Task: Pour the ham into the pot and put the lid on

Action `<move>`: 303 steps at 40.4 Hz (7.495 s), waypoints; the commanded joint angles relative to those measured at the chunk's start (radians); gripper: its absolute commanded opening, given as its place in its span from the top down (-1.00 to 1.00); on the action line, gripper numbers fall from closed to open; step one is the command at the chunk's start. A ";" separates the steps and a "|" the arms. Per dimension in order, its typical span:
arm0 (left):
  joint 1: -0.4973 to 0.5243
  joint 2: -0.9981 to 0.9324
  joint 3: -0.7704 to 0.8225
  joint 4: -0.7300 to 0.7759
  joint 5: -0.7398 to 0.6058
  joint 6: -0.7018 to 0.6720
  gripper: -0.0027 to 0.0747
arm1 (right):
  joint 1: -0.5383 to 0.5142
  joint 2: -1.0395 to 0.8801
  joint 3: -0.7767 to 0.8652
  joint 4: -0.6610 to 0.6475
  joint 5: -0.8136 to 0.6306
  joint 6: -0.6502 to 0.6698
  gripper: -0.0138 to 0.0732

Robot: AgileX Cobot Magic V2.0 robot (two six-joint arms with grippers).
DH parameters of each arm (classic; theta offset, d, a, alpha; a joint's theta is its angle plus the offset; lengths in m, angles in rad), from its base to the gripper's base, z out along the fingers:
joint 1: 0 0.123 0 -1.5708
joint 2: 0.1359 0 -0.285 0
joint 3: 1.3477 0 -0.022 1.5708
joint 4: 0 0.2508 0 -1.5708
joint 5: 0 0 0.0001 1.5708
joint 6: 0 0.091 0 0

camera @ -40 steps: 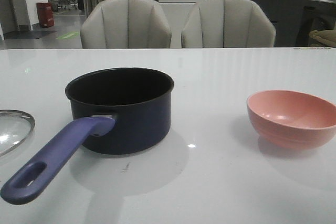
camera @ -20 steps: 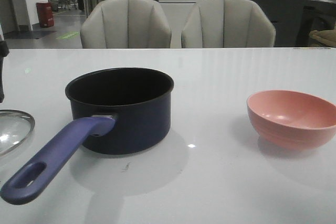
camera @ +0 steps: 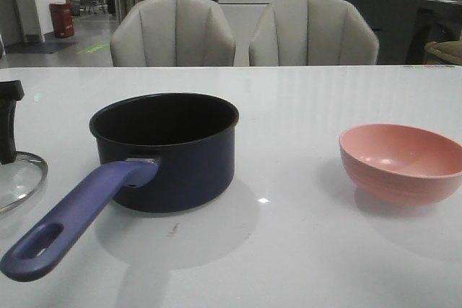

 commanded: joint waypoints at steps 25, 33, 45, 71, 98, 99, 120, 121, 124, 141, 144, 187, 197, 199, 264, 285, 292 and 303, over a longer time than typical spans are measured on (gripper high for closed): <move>-0.004 -0.030 -0.030 -0.013 -0.012 -0.013 0.24 | 0.001 0.008 -0.029 -0.005 -0.088 -0.006 0.35; -0.004 -0.030 -0.030 -0.013 -0.010 -0.013 0.32 | 0.001 0.008 -0.029 -0.005 -0.088 -0.006 0.35; -0.004 -0.030 -0.050 -0.013 -0.008 -0.013 0.32 | 0.001 0.008 -0.029 -0.005 -0.088 -0.006 0.35; -0.004 -0.050 -0.290 -0.013 0.163 0.047 0.32 | 0.001 0.008 -0.029 -0.005 -0.088 -0.006 0.35; -0.274 -0.124 -0.557 -0.014 0.257 0.176 0.32 | 0.001 0.008 -0.029 -0.005 -0.088 -0.006 0.35; -0.293 -0.122 -0.559 -0.014 0.257 0.176 0.32 | 0.001 0.008 -0.029 -0.005 -0.088 -0.006 0.35; -0.484 -0.023 -0.569 -0.005 0.248 0.201 0.32 | 0.001 0.008 -0.029 -0.005 -0.088 -0.006 0.35; -0.484 -0.019 -0.571 -0.005 0.246 0.201 0.32 | 0.001 0.008 -0.029 -0.005 -0.088 -0.006 0.35; -0.484 -0.009 -0.571 -0.009 0.248 0.201 0.32 | 0.001 0.008 -0.029 -0.005 -0.088 -0.006 0.35; -0.484 0.025 -0.571 -0.070 0.225 0.225 0.32 | 0.001 0.008 -0.029 -0.005 -0.088 -0.006 0.35; -0.484 0.030 -0.571 -0.068 0.258 0.225 0.32 | 0.001 0.008 -0.029 -0.005 -0.088 -0.006 0.35; -0.484 0.015 -0.577 -0.035 0.282 0.227 0.32 | 0.001 0.008 -0.029 -0.005 -0.088 -0.006 0.35; -0.484 -0.004 -0.577 -0.062 0.282 0.227 0.32 | 0.001 0.008 -0.029 -0.005 -0.088 -0.006 0.35; -0.486 -0.006 -0.577 -0.067 0.282 0.227 0.32 | 0.001 0.008 -0.029 -0.005 -0.088 -0.006 0.35; -0.495 0.037 -0.539 -0.038 0.205 0.227 -0.57 | 0.001 0.008 -0.029 -0.005 -0.088 -0.006 0.35; -0.465 -0.160 -0.481 0.094 0.270 0.227 -0.31 | 0.001 0.008 -0.029 -0.005 -0.088 -0.006 0.35; -0.414 -0.330 -0.250 0.094 0.145 0.227 -0.18 | 0.001 0.008 -0.029 -0.005 -0.088 -0.006 0.35; -0.300 -0.645 0.075 0.096 0.051 0.227 -0.02 | 0.001 0.008 -0.029 -0.005 -0.088 -0.006 0.35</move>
